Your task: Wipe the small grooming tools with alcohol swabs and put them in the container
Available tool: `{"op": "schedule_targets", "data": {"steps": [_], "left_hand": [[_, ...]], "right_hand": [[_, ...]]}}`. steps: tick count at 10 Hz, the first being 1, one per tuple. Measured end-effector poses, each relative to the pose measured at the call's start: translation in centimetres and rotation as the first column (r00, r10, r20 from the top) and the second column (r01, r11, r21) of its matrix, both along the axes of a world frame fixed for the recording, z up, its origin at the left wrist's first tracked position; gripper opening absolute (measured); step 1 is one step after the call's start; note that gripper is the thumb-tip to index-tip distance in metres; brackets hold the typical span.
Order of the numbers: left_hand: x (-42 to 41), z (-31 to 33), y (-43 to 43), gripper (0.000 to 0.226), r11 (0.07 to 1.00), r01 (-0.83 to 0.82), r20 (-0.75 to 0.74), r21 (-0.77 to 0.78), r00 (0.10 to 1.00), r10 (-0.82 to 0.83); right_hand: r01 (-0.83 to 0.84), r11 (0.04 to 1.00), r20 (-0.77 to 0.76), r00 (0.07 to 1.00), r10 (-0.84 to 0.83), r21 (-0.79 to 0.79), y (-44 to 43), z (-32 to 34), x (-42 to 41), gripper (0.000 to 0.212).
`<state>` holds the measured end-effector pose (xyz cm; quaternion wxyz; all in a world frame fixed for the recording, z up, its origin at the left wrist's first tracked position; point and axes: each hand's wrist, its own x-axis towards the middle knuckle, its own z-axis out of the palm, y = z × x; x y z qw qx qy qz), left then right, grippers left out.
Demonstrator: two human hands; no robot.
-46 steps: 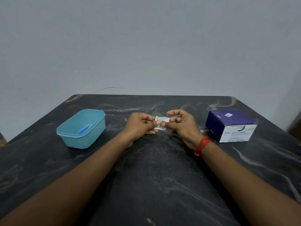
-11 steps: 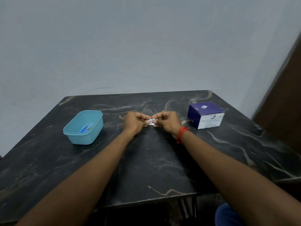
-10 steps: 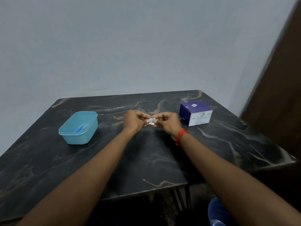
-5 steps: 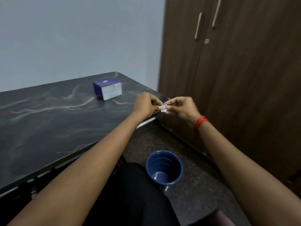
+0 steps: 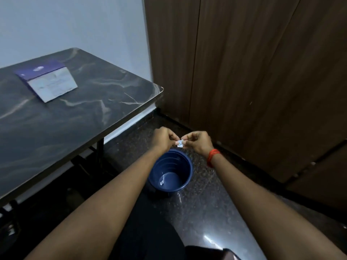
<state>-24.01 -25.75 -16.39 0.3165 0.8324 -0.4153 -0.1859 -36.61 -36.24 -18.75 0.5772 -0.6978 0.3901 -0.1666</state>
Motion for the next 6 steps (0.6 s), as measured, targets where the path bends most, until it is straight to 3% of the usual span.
{"op": "schedule_targets", "data": {"steps": [1,2,3,4,5,6], "left_hand": [[1.5,-4.2,-0.8,0.016,0.998,-0.019,-0.049,0.059,0.999,0.022],[2.8,-7.4,-0.8,0.038,0.992,-0.048,-0.078,0.118,0.995,0.058],[3.6,-9.9,-0.5,0.069,0.973,-0.057,-0.006,0.222,0.998,0.06],[3.3,-10.4,-0.1,0.078,0.959,-0.033,0.04,0.281,0.999,0.023],[2.3,-9.6,-0.2,0.079,0.972,0.014,0.141,0.234,0.989,-0.048],[0.7,-7.8,-0.4,0.076,0.985,0.068,0.341,0.158,0.933,-0.119]], "right_hand": [[-0.013,1.0,-0.089,0.996,0.013,0.005,-0.6,-3.5,1.4,0.013],[-0.066,0.989,-0.256,0.966,0.03,-0.135,-0.9,-5.6,2.0,0.029],[-0.066,0.983,-0.349,0.937,0.002,-0.17,-1.5,-7.4,2.1,0.047],[-0.034,0.976,-0.356,0.933,-0.047,-0.217,-1.5,-7.4,1.6,0.056],[-0.021,0.934,-0.299,0.95,-0.093,-0.356,-1.5,-6.6,0.7,0.062],[-0.011,0.844,-0.252,0.956,-0.148,-0.537,-1.5,-4.9,-0.6,0.067]]}}
